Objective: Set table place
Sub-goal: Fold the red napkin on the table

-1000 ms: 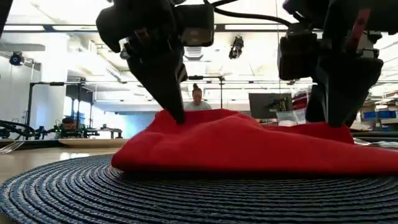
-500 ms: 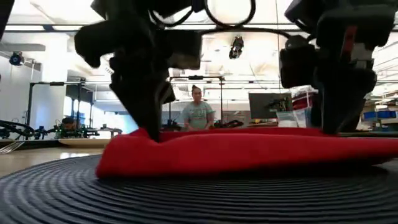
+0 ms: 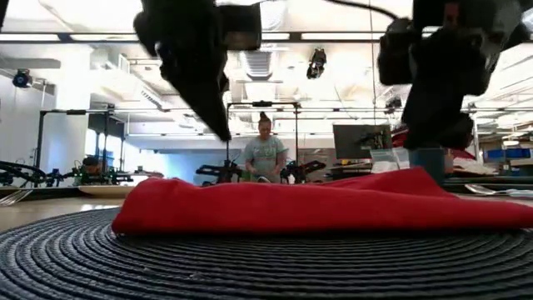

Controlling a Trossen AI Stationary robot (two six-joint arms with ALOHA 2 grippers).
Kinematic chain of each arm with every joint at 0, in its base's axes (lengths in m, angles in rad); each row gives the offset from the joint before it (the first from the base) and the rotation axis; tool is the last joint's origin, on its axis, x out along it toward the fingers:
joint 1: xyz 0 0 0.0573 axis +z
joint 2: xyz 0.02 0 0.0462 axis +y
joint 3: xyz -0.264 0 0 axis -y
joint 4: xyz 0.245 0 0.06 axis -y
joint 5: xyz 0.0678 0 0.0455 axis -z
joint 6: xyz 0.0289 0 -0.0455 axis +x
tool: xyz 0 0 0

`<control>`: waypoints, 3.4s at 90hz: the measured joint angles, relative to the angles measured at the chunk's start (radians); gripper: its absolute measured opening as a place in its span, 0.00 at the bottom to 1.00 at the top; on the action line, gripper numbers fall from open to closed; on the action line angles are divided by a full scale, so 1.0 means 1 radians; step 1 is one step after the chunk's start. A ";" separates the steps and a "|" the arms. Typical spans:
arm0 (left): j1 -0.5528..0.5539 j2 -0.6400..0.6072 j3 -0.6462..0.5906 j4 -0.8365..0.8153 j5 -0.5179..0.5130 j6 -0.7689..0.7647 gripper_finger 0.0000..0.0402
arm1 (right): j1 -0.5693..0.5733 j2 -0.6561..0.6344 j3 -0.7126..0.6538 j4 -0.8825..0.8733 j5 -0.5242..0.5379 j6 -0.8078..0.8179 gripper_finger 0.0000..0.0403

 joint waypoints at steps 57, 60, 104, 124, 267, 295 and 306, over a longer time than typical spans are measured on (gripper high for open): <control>0.002 0.038 -0.032 0.221 0.213 0.087 0.00 | 0.150 0.055 -0.094 0.138 0.164 0.213 0.00; 0.002 0.038 -0.034 0.237 0.213 0.091 0.00 | 0.159 0.055 -0.087 0.140 0.164 0.215 0.00; -0.003 0.103 -0.039 0.420 0.277 0.075 0.00 | 0.338 0.073 -0.044 0.189 0.240 0.210 0.00; -0.031 0.133 -0.040 0.340 0.190 0.054 0.00 | 0.362 0.140 -0.044 0.199 0.314 0.274 0.10; 0.139 -0.046 -0.392 0.244 0.361 0.043 0.00 | 0.239 0.337 -0.042 0.244 0.190 0.439 0.00; -0.012 -0.045 -0.423 0.458 0.507 -0.175 0.00 | 0.107 0.335 -0.055 0.244 0.208 0.318 0.00; -0.044 -0.045 -0.419 0.453 0.564 -0.211 0.00 | 0.082 0.306 -0.055 0.176 0.210 0.302 0.00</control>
